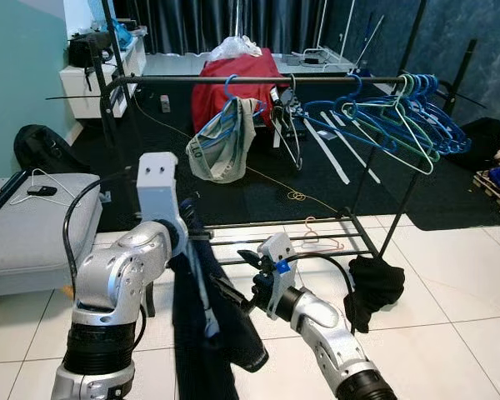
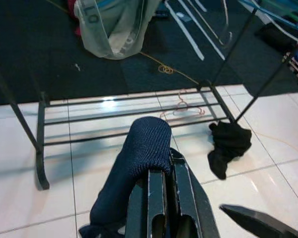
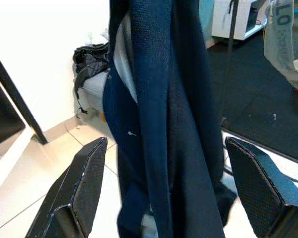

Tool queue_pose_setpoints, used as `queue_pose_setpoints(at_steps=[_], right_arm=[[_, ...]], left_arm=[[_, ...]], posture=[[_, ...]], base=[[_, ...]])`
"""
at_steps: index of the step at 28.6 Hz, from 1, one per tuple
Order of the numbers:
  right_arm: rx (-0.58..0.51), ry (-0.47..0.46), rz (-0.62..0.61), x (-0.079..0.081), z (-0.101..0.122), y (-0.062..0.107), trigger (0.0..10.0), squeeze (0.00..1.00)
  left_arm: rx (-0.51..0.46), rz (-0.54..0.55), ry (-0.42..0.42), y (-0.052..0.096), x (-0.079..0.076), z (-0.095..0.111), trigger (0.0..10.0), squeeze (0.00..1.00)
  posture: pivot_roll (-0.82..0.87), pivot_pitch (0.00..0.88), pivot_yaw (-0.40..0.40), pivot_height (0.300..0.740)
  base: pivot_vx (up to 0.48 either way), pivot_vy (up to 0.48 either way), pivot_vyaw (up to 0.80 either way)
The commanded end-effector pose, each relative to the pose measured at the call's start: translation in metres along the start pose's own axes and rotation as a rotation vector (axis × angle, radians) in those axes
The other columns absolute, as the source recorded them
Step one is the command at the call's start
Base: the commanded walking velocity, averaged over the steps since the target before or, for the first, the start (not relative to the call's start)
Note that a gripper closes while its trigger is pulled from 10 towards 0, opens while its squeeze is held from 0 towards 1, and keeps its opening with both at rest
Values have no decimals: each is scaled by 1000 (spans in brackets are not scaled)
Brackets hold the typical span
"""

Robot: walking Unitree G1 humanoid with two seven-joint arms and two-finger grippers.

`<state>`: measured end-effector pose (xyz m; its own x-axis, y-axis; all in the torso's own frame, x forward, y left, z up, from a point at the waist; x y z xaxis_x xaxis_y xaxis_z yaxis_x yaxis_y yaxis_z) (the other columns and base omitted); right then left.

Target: Hang hanger

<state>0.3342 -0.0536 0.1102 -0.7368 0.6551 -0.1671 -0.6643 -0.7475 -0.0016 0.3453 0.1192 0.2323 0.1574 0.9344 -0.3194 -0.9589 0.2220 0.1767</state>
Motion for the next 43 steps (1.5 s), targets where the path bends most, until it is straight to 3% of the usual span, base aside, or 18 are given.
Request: queue_pose_setpoints(at_steps=[1,11,12,13,14,15,16,28,41,42,43], right_arm=[[19,0,2,0,-5,-1,10000,0],[77,-40,-50,-11,-19,1,10000,0],[83,-47,-58,-14,-21,1,5216,0],[90,-49,-67,-16,-22,2,2706,0],[95,-51,-76,-19,-23,2,1137,0],[95,-51,-76,-19,-23,2,1137,0],[98,-54,-84,-20,-24,2,0,0],[53,-53,-79,-28,-19,4,0,0],[-77,-34,-28,-27,-3,12,0,0],[-97,-29,-39,-27,-1,12,3765,0],[-111,-28,-46,-27,1,13,3765,0]], left_arm=[[-33,-59,-3,5,-14,12,0,0],[-25,-137,33,11,-29,19,0,0],[-26,-142,34,11,-30,20,0,0],[-29,-151,38,11,-32,22,0,0],[-30,-160,45,12,-33,24,0,0],[-30,-160,45,12,-33,24,0,0],[-32,-169,53,12,-35,25,0,0],[-21,-167,52,13,-33,27,0,0],[-41,-104,53,11,-24,31,0,0],[-41,-111,55,12,-25,32,0,0],[-41,-115,57,12,-27,32,0,0]], posture=[[57,36,11,740],[59,47,12,740],[59,47,12,740],[62,50,13,740],[62,50,13,740],[62,50,13,740],[62,50,13,740],[63,55,16,740],[59,57,13,740],[59,57,13,740],[59,57,13,740]], base=[[0,0,0],[0,0,0],[0,0,0],[0,0,0],[0,0,0],[0,0,0],[0,0,0],[0,0,0],[0,0,0],[0,0,0],[0,0,0]])
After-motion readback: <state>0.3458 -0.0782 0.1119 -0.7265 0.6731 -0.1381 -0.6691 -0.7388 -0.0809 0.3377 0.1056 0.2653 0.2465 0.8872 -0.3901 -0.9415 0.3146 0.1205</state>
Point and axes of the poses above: a point about 5 cm out from each wrist's last joint towards the gripper, its own y axis pointing back from the gripper into the wrist, its own z axis along the axis of the wrist's last joint, x = y × z, the point moved 2 cm from there along -y, pointing out of the wrist towards the gripper, and after that the axes turned 9 degrees about y, right-handed, at the moved point
